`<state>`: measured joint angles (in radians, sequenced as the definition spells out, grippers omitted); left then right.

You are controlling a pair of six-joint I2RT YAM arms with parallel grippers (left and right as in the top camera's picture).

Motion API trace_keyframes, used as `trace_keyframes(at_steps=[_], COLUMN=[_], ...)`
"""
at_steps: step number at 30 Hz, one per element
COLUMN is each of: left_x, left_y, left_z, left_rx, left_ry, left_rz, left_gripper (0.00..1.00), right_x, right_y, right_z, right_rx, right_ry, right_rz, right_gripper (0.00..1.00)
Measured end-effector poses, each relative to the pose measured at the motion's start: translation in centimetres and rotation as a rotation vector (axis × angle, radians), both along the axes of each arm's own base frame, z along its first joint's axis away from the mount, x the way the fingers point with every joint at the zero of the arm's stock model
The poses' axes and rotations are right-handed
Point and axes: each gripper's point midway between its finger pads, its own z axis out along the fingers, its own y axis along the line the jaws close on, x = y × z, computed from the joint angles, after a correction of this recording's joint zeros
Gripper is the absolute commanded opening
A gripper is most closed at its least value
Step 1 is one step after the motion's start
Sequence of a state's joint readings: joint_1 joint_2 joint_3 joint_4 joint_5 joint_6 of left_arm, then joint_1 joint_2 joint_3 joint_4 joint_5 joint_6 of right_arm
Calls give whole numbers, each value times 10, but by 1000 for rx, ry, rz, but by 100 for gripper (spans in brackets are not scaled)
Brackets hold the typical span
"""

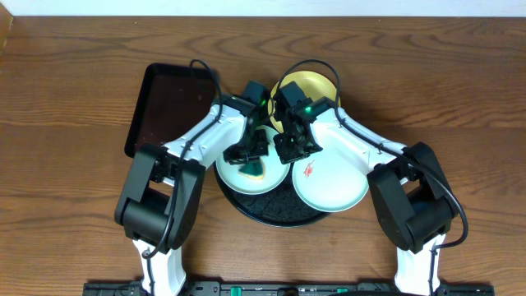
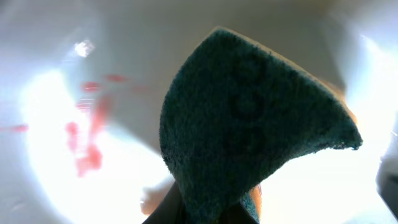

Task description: Clean dirty plates on tray and stack at the side

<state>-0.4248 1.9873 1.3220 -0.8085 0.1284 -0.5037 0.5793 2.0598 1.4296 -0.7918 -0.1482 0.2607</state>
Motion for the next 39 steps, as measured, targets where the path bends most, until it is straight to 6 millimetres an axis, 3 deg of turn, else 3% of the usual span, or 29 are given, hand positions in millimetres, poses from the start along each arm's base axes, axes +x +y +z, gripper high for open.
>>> trace_keyframes(at_steps=[14,21,30,34,39], left_x=[11,16,28,31,27], left_y=[68,84,126,115,80], left_z=[3,11,66,83,78], left_rx=[164,206,260,165,-15], left_ry=[-3,-35,-201,-245,-195], left_rz=[137,162,265,287,258], left_gripper=[8,7,8,7,8], right_x=[-2,-4,-4,-4,-3], right_y=[4,12,4,0,0], right_z=[2,5,3,2,2], right_rx=[23,48,10,-11,-14], right_ry=[13,18,19,14,12], right_rz=[-6,7,0,-3,-4], right_gripper=[1,1,1,1,1])
